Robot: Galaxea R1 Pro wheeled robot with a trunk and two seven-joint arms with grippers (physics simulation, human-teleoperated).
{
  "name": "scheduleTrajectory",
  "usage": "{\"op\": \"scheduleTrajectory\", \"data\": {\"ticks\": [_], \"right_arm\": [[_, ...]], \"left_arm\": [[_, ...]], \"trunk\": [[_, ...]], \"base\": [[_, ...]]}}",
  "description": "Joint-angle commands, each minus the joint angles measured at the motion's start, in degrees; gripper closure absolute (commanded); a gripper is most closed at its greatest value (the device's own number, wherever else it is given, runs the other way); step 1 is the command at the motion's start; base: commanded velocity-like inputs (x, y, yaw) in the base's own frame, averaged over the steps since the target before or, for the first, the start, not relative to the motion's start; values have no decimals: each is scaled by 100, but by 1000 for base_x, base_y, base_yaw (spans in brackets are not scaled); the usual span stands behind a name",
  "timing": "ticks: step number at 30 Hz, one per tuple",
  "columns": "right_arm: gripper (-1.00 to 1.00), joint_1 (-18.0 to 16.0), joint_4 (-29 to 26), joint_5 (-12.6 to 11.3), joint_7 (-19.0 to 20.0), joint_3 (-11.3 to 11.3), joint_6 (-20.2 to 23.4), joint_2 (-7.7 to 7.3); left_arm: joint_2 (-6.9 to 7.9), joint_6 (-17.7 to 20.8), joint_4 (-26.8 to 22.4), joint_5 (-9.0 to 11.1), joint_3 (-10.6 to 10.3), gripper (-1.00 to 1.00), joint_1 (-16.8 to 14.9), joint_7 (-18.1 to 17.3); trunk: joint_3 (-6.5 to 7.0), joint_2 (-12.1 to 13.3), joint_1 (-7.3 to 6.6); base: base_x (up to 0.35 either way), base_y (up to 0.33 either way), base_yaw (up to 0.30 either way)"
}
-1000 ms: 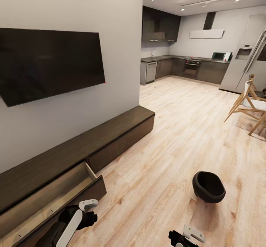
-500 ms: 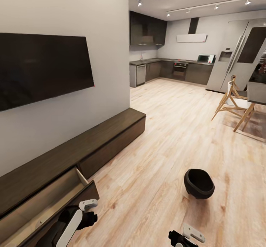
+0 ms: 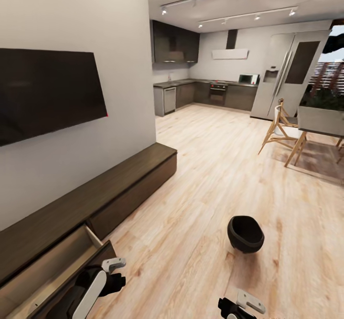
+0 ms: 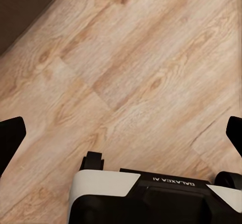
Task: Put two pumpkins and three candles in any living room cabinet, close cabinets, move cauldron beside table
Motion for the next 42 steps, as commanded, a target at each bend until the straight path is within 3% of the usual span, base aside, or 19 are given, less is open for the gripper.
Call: {"op": "scheduleTrajectory", "data": {"ticks": [1, 42], "right_arm": [[-100, -7, -6, -17, -39, 22, 31, -5], [-100, -7, 147, -9, -31, 13, 22, -9]], "left_arm": [[8, 10, -8, 61, -13, -100, -3, 59], [2, -4, -8, 57, -30, -100, -3, 60]], "trunk": [[2, -5, 1], [340, -5, 1]], "base": [[0, 0, -184], [0, 0, -180]]}}
